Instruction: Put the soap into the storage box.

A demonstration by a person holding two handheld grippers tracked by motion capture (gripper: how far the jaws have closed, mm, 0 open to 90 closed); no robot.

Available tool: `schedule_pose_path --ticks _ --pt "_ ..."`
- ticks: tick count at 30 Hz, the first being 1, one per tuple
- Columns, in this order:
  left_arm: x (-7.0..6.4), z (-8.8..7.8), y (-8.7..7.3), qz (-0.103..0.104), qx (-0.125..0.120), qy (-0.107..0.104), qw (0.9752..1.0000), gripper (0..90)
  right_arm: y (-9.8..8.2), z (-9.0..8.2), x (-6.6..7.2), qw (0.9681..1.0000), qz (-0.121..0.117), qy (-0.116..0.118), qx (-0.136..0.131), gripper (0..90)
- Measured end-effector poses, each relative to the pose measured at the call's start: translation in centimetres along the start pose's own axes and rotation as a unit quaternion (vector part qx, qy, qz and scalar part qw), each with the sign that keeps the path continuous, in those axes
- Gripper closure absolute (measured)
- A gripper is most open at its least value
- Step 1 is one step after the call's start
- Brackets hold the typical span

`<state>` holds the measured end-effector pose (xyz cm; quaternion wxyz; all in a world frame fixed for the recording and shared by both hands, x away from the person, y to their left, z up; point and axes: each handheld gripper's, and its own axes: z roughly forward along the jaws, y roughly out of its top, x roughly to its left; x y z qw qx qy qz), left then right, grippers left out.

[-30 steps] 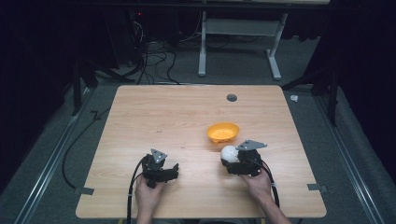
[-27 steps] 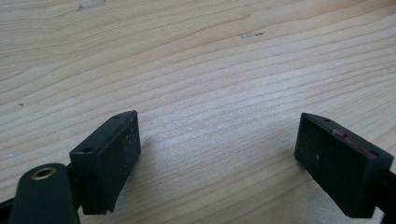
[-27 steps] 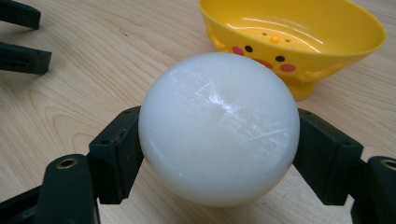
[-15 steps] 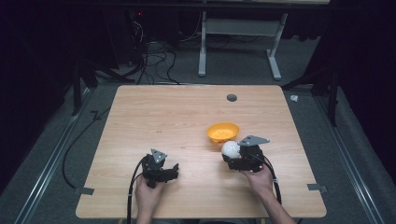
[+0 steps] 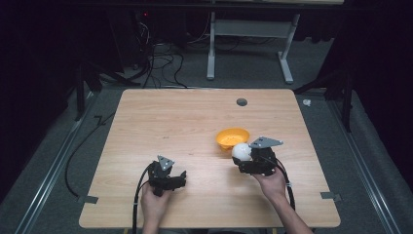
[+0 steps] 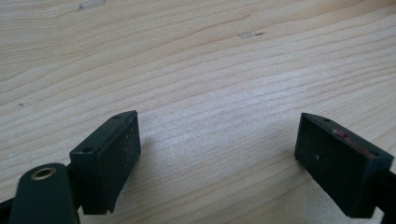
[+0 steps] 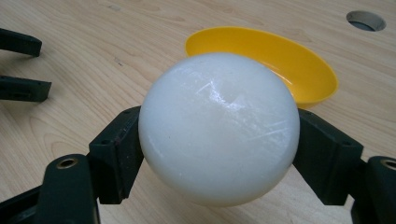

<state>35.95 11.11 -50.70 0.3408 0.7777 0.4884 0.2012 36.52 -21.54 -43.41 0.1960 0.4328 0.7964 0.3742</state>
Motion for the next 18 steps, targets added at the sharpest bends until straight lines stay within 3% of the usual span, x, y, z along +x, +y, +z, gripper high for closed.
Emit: schedule_pose_path --ticks 18 --pt "0.0 0.0 0.0 0.0 0.0 0.0 1.0 14.7 1.9 0.3 -0.9 0.9999 -0.011 -0.009 -0.002 24.6"
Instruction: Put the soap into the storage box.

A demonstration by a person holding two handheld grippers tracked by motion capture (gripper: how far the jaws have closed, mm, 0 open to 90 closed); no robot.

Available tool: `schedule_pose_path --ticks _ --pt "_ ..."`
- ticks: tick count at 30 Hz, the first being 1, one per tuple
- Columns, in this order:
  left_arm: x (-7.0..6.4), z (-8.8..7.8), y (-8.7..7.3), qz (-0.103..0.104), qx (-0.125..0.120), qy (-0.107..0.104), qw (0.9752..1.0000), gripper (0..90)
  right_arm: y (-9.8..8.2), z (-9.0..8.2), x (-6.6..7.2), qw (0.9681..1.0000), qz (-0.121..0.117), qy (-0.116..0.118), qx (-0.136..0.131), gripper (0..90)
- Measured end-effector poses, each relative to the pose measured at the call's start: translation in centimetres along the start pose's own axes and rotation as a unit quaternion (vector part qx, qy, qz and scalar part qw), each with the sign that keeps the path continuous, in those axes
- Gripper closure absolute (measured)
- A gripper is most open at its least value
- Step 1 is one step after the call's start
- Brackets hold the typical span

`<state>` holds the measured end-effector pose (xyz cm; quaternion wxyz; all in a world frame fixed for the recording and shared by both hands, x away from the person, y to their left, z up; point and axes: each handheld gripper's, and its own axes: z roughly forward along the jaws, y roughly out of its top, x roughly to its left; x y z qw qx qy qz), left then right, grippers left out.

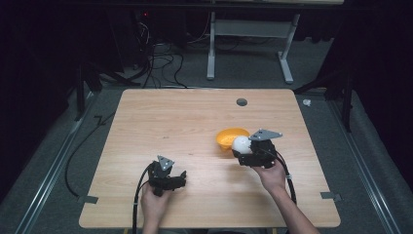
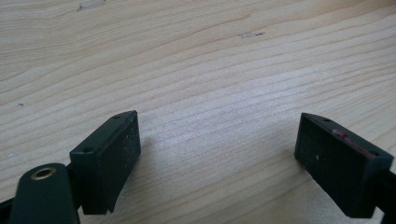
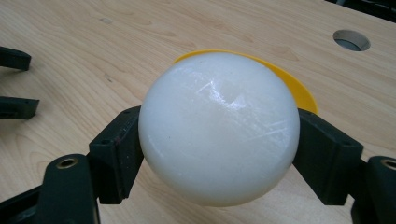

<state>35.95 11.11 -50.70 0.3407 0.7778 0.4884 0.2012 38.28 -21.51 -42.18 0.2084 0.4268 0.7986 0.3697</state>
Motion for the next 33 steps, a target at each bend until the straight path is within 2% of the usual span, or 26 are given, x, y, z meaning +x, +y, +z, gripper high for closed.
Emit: schedule_pose_path --ticks 13,33 --pt "0.0 0.0 0.0 0.0 0.0 0.0 1.0 14.8 1.5 1.0 -0.3 0.9999 -0.012 -0.004 0.007 24.6" --pt "0.0 0.0 0.0 0.0 0.0 0.0 1.0 14.8 2.0 2.4 -1.3 0.9999 0.01 -0.004 0.009 24.6"
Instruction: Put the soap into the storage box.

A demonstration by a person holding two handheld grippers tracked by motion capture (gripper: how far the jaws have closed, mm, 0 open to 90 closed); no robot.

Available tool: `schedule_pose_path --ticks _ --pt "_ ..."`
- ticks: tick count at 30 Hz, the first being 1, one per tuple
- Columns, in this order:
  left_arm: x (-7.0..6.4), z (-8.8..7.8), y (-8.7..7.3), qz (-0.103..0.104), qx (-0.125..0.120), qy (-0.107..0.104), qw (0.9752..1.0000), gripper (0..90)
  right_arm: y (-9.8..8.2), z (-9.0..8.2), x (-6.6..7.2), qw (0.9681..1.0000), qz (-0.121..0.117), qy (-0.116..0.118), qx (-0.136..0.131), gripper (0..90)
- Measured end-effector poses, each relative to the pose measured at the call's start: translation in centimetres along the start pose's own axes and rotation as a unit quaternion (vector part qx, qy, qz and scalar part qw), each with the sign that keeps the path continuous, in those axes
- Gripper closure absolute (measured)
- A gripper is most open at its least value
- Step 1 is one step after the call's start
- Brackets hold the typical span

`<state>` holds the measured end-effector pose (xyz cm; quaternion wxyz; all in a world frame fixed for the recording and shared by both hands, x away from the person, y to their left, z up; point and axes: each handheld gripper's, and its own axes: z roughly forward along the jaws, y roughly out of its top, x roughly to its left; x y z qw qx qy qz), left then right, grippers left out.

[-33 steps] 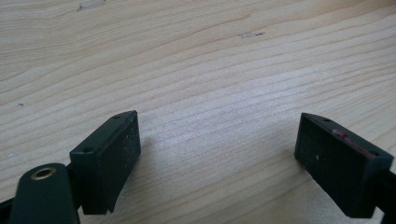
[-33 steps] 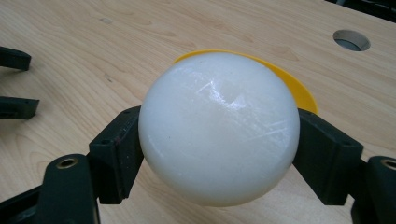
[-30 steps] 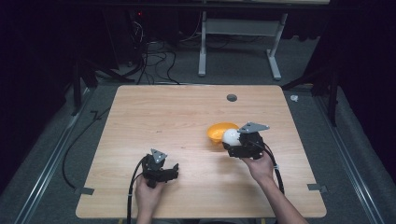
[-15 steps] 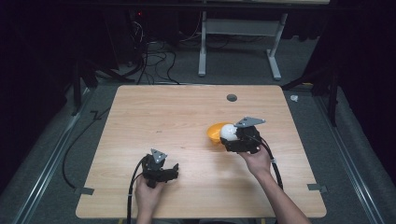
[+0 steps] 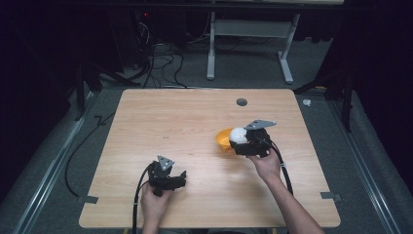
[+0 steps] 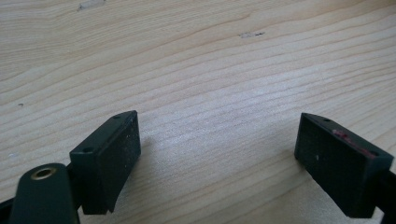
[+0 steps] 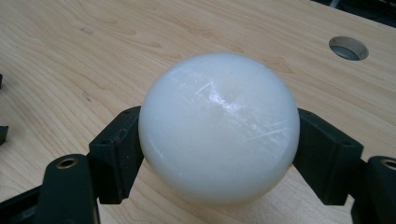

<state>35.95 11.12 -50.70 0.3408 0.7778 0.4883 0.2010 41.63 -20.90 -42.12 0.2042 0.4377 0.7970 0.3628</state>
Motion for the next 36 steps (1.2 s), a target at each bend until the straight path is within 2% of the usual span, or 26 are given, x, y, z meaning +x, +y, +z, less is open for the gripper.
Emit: schedule_pose_path --ticks 12,23,36 --pt "0.0 0.0 0.0 0.0 0.0 0.0 1.0 14.8 1.1 1.3 0.2 0.9999 -0.005 -0.006 0.011 24.6" --pt "0.0 0.0 0.0 0.0 0.0 0.0 1.0 14.8 1.3 2.5 -0.1 0.9998 0.004 -0.006 0.02 24.6" --pt "0.0 0.0 0.0 0.0 0.0 0.0 1.0 14.8 1.5 4.0 0.0 0.9994 0.002 -0.013 0.031 24.5"
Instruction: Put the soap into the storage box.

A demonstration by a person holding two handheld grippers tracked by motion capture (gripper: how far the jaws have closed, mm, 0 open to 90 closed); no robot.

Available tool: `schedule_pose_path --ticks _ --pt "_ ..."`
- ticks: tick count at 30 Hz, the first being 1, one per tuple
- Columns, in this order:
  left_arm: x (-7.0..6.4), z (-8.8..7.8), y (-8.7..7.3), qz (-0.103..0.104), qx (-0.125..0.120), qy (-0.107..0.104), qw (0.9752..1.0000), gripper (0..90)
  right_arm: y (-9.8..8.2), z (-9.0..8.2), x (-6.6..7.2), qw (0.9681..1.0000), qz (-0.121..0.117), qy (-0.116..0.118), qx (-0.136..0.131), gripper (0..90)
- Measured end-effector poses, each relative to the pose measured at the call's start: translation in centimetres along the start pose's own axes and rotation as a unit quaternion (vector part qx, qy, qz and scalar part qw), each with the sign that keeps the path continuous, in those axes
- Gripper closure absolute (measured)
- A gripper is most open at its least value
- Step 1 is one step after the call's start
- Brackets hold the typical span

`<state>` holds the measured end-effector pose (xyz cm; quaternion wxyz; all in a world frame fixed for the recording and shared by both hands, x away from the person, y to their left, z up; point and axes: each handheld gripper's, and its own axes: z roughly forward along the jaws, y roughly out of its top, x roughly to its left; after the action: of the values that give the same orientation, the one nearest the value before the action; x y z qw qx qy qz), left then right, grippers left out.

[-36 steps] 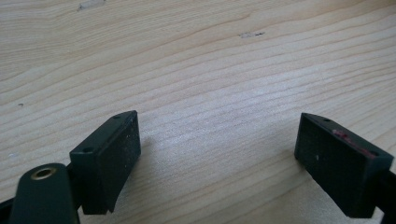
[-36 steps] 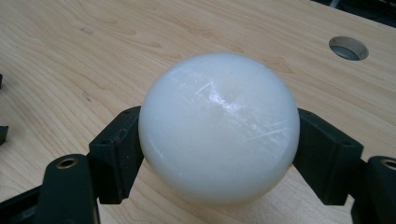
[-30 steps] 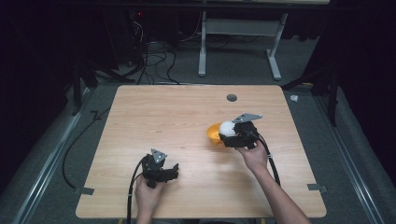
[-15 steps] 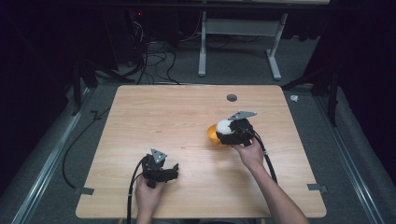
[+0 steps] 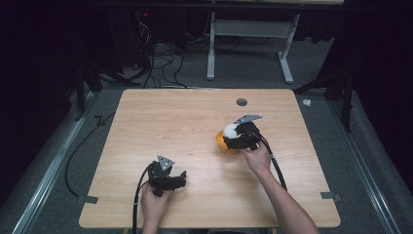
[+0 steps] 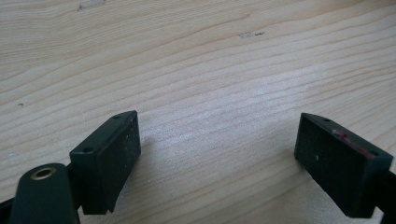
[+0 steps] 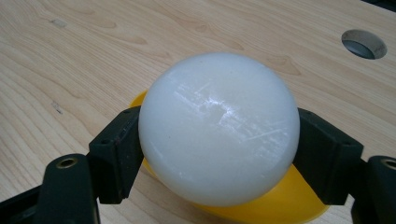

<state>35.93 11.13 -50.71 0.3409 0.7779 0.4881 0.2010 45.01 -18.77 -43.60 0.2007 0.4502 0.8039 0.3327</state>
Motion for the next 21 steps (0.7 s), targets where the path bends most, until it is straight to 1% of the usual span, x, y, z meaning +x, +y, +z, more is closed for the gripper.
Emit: schedule_pose_path --ticks 13,16,21 --pt "0.0 0.0 0.0 0.0 0.0 0.0 1.0 14.8 -0.6 1.1 -0.5 0.9997 0.015 -0.004 0.016 24.5" --pt "0.0 0.0 0.0 0.0 0.0 0.0 1.0 14.8 -0.8 1.3 -0.7 0.9996 0.022 0.002 0.018 24.5" --pt "0.0 0.0 0.0 0.0 0.0 0.0 1.0 14.8 -1.1 1.5 -0.7 0.9995 0.025 0.001 0.022 24.5"
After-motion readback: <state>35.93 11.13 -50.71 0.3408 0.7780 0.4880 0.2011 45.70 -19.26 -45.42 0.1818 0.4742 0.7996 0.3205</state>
